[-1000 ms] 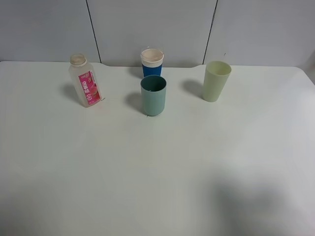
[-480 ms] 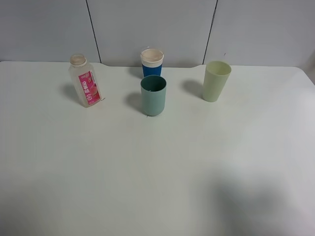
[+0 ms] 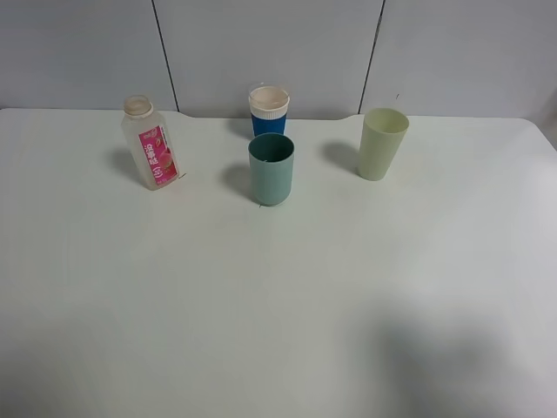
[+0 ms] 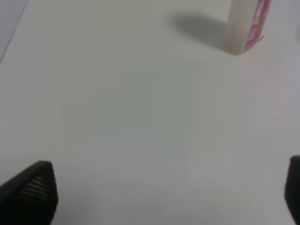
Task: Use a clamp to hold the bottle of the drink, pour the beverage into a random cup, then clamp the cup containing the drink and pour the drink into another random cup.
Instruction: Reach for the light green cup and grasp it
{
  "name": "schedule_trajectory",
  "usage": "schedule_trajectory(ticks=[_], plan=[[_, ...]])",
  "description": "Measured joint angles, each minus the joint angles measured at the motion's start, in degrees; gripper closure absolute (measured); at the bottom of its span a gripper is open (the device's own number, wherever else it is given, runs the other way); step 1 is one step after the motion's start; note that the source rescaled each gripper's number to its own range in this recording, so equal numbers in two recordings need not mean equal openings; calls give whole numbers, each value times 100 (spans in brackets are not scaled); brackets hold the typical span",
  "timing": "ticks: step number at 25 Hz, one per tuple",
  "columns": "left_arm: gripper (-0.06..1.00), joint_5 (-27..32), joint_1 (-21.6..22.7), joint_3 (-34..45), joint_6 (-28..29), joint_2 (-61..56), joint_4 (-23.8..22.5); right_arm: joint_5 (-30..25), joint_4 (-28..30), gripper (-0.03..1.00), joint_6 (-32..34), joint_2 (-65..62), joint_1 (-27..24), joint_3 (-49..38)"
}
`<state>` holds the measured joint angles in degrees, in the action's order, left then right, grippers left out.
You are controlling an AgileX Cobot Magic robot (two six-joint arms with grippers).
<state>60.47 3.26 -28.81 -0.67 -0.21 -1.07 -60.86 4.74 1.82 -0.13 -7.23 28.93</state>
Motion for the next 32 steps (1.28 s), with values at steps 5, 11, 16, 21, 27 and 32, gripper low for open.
schedule_trajectory(ticks=[5, 11, 16, 21, 27, 32], plan=[[1, -20, 0, 16, 0, 0, 6, 0, 0, -3, 0, 0, 0, 0], [1, -25, -31, 16, 0, 0, 11, 0, 0, -3, 0, 0, 0, 0], [1, -25, -547, 16, 0, 0, 34, 0, 0, -3, 0, 0, 0, 0], [1, -25, -627, 16, 0, 0, 46, 0, 0, -3, 0, 0, 0, 0], [1, -25, -627, 16, 0, 0, 46, 0, 0, -3, 0, 0, 0, 0], [1, -25, -627, 16, 0, 0, 46, 0, 0, -3, 0, 0, 0, 0]])
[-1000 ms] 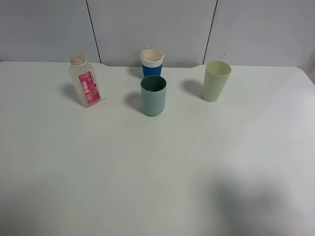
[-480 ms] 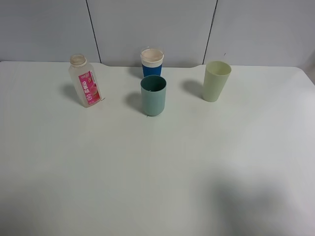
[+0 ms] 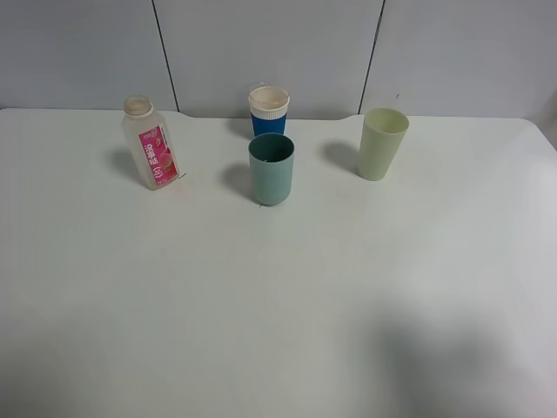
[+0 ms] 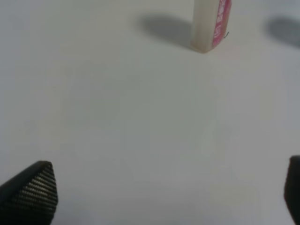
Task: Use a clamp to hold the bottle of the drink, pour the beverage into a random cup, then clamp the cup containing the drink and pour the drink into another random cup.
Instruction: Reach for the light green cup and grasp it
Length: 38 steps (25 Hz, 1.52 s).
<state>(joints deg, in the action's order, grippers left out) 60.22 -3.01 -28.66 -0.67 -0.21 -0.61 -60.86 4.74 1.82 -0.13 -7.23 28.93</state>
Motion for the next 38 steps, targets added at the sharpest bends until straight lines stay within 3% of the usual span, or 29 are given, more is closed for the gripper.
schedule_trajectory(ticks=[38], plan=[[1, 0, 0, 0, 0, 0, 0, 55, -9, -3, -14, 205, 0, 185]])
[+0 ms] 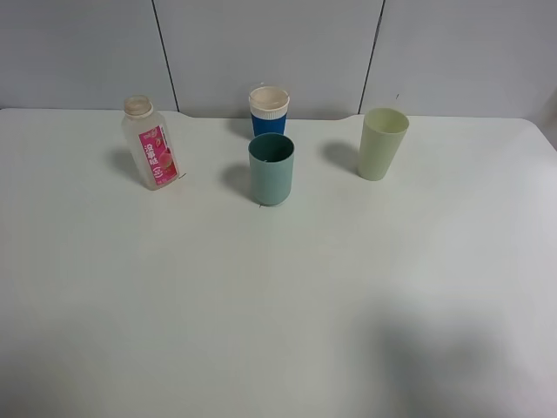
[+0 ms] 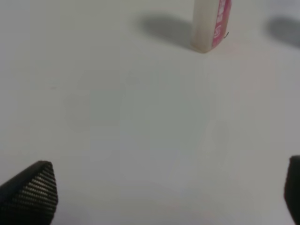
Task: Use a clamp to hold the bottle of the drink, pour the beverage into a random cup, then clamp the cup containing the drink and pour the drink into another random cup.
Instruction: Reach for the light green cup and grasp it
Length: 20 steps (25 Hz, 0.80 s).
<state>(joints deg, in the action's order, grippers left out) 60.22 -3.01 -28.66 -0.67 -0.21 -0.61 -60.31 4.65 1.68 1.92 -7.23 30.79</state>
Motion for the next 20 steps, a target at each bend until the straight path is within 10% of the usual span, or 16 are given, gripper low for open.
schedule_trajectory(ticks=[20], plan=[[1, 0, 0, 0, 0, 0, 5, 1047, -659, -3, -168, 3877, 83, 1237]])
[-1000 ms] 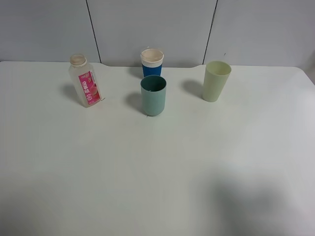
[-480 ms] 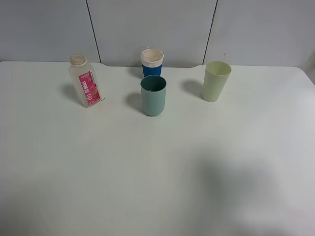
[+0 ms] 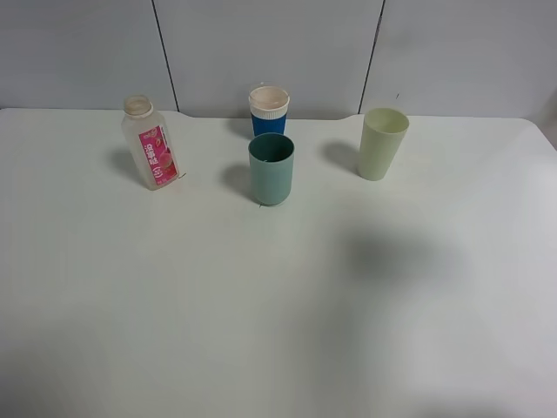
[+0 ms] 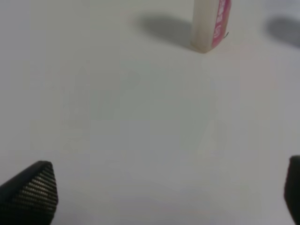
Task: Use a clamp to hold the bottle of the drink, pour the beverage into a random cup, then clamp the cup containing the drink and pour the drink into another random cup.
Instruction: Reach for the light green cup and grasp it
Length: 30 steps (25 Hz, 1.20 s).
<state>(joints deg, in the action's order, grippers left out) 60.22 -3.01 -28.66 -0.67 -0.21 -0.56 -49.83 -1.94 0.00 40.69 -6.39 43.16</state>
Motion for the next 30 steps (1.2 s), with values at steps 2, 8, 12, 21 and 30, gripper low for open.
schedule_trajectory(ticks=[2, 8, 12, 21, 30], plan=[[1, 0, 0, 0, 0, 0, 0, 210, -36, -3, 0, 306, 244, 0], [1, -1, 0, 0, 0, 0, 0, 1026, -255, -3, 0, 1198, 1322, 0], [1, -1, 0, 0, 0, 0, 0, 1606, -377, -3, 0, 1911, 1976, 0], [1, -1, 0, 0, 0, 0, 0, 2493, -690, -3, -111, 3305, 3001, 0], [1, -1, 0, 0, 0, 0, 0, 2964, -846, -3, -278, 4041, 3518, 0]])
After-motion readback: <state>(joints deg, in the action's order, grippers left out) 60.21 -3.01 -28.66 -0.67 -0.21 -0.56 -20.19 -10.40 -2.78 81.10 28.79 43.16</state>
